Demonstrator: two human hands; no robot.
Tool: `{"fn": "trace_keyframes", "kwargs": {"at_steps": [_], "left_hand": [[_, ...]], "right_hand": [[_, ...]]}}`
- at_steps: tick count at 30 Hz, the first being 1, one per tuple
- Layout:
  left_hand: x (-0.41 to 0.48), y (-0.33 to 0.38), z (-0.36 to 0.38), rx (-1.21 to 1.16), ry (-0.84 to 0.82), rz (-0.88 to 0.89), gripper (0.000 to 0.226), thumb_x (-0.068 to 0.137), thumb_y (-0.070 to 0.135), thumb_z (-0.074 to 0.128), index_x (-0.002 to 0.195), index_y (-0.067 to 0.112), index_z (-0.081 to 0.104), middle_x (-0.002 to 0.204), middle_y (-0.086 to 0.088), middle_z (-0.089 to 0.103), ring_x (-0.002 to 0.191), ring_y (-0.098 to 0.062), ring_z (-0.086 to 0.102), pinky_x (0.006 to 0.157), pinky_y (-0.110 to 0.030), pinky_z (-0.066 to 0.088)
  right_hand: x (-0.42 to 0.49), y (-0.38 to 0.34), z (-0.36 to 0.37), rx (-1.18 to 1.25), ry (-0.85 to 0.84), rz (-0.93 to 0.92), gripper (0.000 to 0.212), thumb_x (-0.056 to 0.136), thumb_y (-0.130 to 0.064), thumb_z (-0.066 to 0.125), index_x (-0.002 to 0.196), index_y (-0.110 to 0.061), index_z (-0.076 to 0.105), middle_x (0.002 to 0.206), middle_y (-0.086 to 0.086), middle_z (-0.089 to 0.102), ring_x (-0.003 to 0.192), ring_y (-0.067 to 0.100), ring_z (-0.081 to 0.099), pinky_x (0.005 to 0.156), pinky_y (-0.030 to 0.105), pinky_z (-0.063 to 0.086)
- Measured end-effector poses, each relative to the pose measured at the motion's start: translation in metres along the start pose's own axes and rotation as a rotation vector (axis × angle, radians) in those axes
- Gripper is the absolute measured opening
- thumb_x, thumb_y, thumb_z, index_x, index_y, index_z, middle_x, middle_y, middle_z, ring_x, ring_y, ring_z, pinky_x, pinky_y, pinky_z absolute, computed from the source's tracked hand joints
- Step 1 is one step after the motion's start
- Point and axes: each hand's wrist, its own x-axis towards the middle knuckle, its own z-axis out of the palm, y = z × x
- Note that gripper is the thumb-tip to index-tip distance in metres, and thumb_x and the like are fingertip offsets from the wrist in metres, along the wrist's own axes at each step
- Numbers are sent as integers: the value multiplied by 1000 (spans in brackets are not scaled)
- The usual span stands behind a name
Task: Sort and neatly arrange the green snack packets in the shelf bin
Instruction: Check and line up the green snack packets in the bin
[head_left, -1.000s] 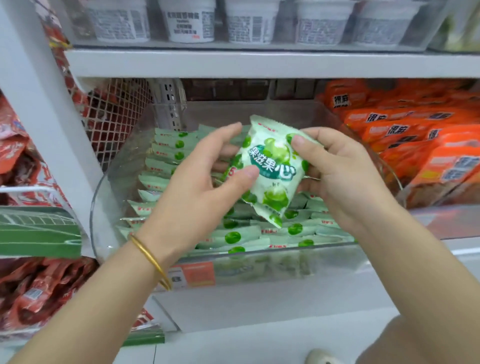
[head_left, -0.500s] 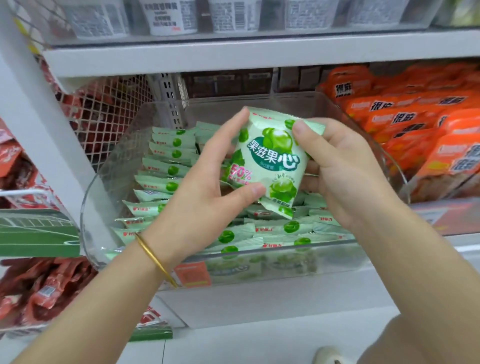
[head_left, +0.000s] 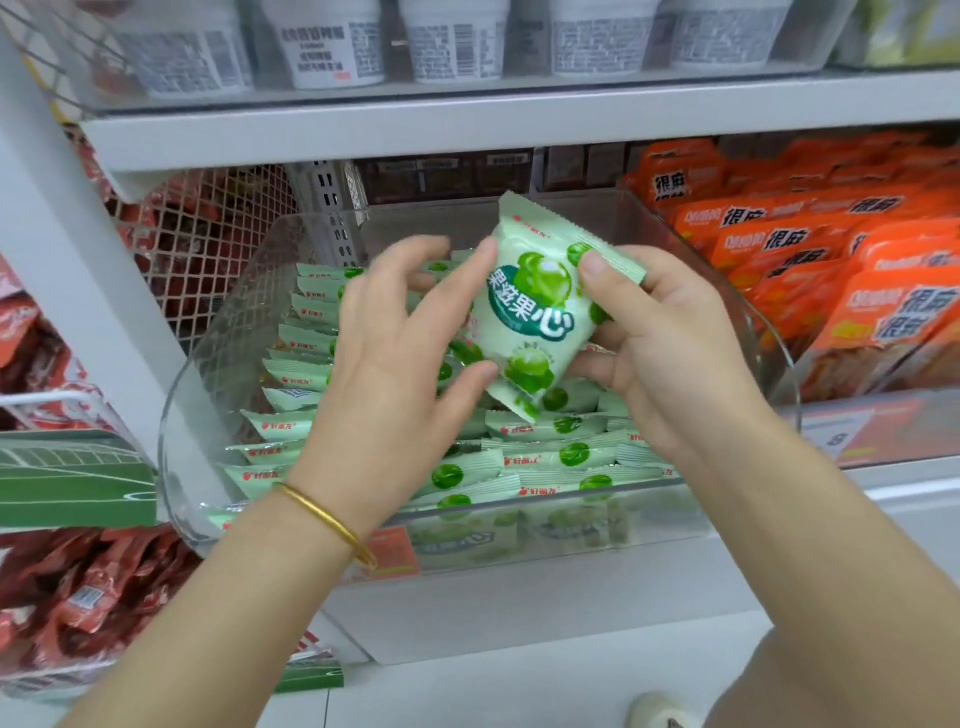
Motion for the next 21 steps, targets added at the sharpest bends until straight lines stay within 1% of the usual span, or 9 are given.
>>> {"fn": "trace_keyframes", "kwargs": {"at_steps": [3, 5, 7, 10, 12, 15, 17, 19, 21], "left_hand": [[-2, 8, -3, 43, 38, 44, 52, 87, 31, 53, 136, 15, 48, 129, -7, 44, 111, -23, 44, 102, -21, 21], [-2, 12, -3, -60, -46, 4, 60, 89, 52, 41, 138, 19, 45, 130, -1, 46, 118, -20, 41, 103, -31, 27], [-3, 12, -2, -42, -85, -7, 72, 82, 61, 44, 141, 19, 40, 132, 1, 46, 122, -19, 40, 104, -36, 30], [-1, 8, -3, -139, -65, -45, 60, 85, 37, 54, 141, 19, 40, 136, 6, 47, 127, -9, 41, 108, -30, 32], [2, 7, -6, -359, -81, -102, 57, 89, 16, 54, 143, 20, 37, 140, 8, 46, 129, -2, 40, 110, -25, 31], [3, 9, -11, -702, -139, -171, 64, 92, -3, 48, 147, 20, 23, 135, 2, 53, 122, -7, 51, 104, -35, 42], [2, 10, -12, -835, -134, -183, 69, 93, -6, 44, 148, 24, 15, 123, -1, 62, 111, -9, 60, 96, -33, 49], [0, 10, -13, -911, -124, -171, 71, 92, -3, 44, 146, 31, 13, 118, -2, 65, 108, -12, 62, 92, -31, 51], [0, 12, -15, -967, -140, -159, 71, 89, 1, 46, 143, 36, 17, 130, -1, 57, 116, -14, 58, 93, -32, 50]], "right_hand": [[-2, -3, 4, 91, -50, 43, 6, 93, -16, 54, 93, -11, 58, 92, 11, 65, 79, 21, 66, 58, 36, 55], [-4, -5, 6, 139, -107, 72, 12, 91, -22, 55, 96, -11, 58, 91, 10, 66, 79, 20, 66, 60, 36, 56], [-6, -7, 7, 182, -179, 109, 31, 84, -37, 55, 100, -11, 60, 97, 12, 67, 85, 21, 65, 68, 41, 57], [-7, -7, 7, 98, -184, 140, 48, 83, -53, 44, 99, -14, 66, 97, 6, 71, 89, 19, 68, 72, 39, 58], [-7, -6, 5, -35, -117, 77, 37, 93, -45, 42, 95, -18, 68, 97, -1, 72, 90, 13, 68, 74, 35, 56], [-5, -4, -1, -217, -66, -64, 14, 93, -24, 55, 91, -26, 69, 102, -10, 69, 93, 4, 63, 83, 34, 52], [-3, -3, -3, -161, -155, -47, 12, 89, -22, 59, 94, -25, 70, 102, -4, 70, 94, 11, 64, 83, 33, 53], [-3, -4, -3, -119, -194, -34, 15, 90, -16, 58, 99, -22, 69, 95, -3, 70, 87, 11, 65, 74, 28, 53], [-4, -6, -3, -94, -184, -54, 19, 90, -8, 55, 100, -19, 67, 86, -5, 68, 76, 6, 63, 64, 20, 50]]}}
